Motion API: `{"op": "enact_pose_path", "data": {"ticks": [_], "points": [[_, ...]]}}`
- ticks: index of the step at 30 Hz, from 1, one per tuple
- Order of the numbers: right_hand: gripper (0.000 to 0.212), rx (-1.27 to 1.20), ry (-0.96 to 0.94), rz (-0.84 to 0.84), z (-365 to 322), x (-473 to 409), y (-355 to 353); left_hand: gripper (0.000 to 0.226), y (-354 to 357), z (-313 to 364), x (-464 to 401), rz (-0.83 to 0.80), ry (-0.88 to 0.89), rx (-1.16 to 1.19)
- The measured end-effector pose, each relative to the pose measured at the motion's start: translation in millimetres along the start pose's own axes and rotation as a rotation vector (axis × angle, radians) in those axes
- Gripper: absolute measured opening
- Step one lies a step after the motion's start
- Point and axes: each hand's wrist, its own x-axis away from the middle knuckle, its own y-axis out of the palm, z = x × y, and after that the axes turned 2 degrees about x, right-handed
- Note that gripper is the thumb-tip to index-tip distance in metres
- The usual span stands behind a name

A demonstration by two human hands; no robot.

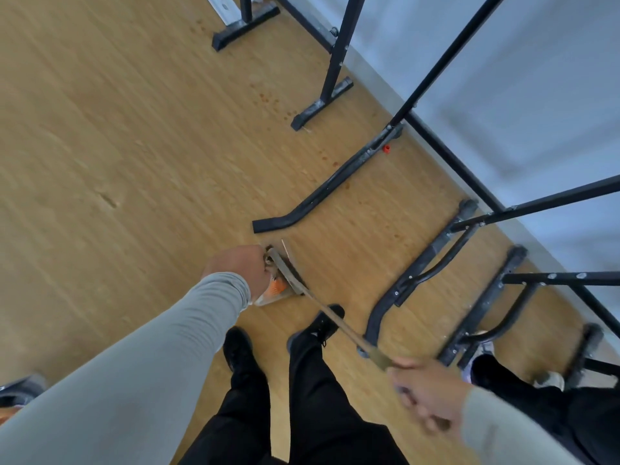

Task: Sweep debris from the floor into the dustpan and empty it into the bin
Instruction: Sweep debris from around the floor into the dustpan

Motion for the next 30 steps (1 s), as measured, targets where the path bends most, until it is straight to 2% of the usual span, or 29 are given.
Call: {"op": "enact_pose_path", "data": {"ticks": [2, 7, 12, 14, 17, 20, 23, 26, 30], "points": [[0.029, -0.140, 0.067, 0.015, 11.1, 19.5, -31.6, 0.021, -0.4, -1.8, 2.1, 0.009, 0.002, -0.004], [0.029, -0.166, 0.128, 0.247, 25.2, 14.8, -53.1, 0.016, 0.1, -6.4, 3.5, 0.008, 0.006, 0.000], [0.014, 0.107, 0.037, 0.356, 2.5, -53.7, -23.6, 0.013, 0.9, -2.6, 1.1, 0.013, -0.003, -0.013], [0.015, 0.098, 0.061, 0.249, -5.8, -69.6, 5.6, 0.013, 0.4, -2.2, -0.2, 0.017, -0.002, -0.021], [0.034, -0.181, 0.153, -0.045, 0.6, -50.9, 14.4, 0.015, -0.7, -2.5, -0.5, 0.022, -0.006, -0.022], [0.037, -0.364, 0.158, 0.040, 23.5, -12.6, -25.7, 0.021, -2.2, -4.8, 0.9, 0.011, 0.002, -0.027], [0.033, -0.534, 0.228, 0.018, 33.2, 17.3, -52.1, 0.021, -1.4, -8.2, 2.7, 0.010, 0.010, -0.013], [0.030, -0.545, 0.221, 0.024, 26.5, 25.5, -54.5, 0.023, -0.4, -8.0, 4.4, 0.015, 0.015, -0.001], [0.034, -0.444, 0.210, 0.120, 15.5, 24.3, -60.0, 0.027, 1.1, -9.4, 4.9, 0.016, 0.024, 0.010]]}}
